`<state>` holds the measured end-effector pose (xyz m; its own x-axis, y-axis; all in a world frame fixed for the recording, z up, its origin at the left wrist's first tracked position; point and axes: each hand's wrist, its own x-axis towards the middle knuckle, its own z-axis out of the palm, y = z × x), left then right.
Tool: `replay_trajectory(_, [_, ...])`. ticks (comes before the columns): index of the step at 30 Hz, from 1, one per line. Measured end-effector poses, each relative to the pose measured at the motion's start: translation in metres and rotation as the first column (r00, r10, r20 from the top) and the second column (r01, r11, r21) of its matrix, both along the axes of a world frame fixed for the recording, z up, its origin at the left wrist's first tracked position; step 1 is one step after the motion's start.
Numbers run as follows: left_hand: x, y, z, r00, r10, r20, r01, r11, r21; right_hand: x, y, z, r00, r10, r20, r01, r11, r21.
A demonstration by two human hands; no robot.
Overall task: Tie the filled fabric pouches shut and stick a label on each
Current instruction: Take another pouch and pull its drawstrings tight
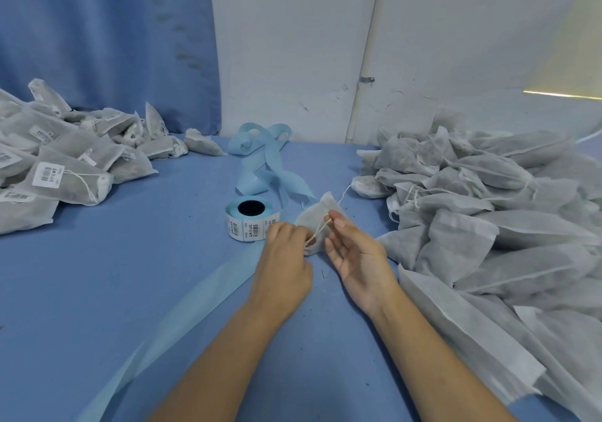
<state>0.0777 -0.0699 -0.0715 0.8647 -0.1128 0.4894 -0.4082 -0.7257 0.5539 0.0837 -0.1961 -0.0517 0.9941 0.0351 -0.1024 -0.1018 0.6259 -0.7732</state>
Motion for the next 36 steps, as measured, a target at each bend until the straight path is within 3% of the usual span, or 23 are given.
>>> replay_trajectory(5, [0.001,-0.001,0.002,0.994,0.039,0.104,-0.045,0.997,0.058,-0.003,0.001,0.003,0.999,0.04,0.031,-0.041,0.998,0.041])
replay_trajectory(11, [0.002,0.002,0.01,0.972,0.14,0.187,-0.068,0.936,-0.345,-0.003,0.002,0.006,0.992,0.101,0.08,-0.113,0.979,0.169])
replay_trajectory(15, [-0.002,0.002,0.02,0.983,0.118,0.14,-0.007,0.788,-0.616,-0.004,0.008,0.002,0.997,0.054,0.052,-0.049,0.995,-0.09])
replay_trajectory(18, [-0.007,-0.002,0.024,0.982,0.135,0.131,-0.006,0.719,-0.695,-0.006,0.014,0.0,0.995,0.019,0.094,0.011,0.954,-0.299])
replay_trajectory(24, [0.001,0.005,0.027,0.978,0.191,0.085,-0.043,0.584,-0.811,-0.007,0.019,0.002,0.991,-0.028,0.129,0.077,0.915,-0.395])
replay_trajectory(27, [0.004,0.005,0.027,0.984,0.164,0.066,-0.036,0.549,-0.835,-0.008,0.019,0.002,0.993,-0.008,0.122,0.055,0.922,-0.383])
replay_trajectory(32, [0.003,0.007,0.028,0.998,-0.052,0.042,0.066,0.652,-0.755,-0.007,0.018,0.004,0.998,0.01,0.064,0.009,0.955,-0.298])
replay_trajectory(34, [0.002,0.008,0.027,0.988,-0.143,0.049,0.126,0.604,-0.787,-0.006,0.018,0.005,0.999,-0.011,0.05,0.025,0.961,-0.277])
replay_trajectory(36, [0.001,0.008,0.024,0.98,-0.193,0.053,0.145,0.498,-0.855,-0.006,0.018,0.006,0.999,-0.031,0.028,0.037,0.968,-0.249])
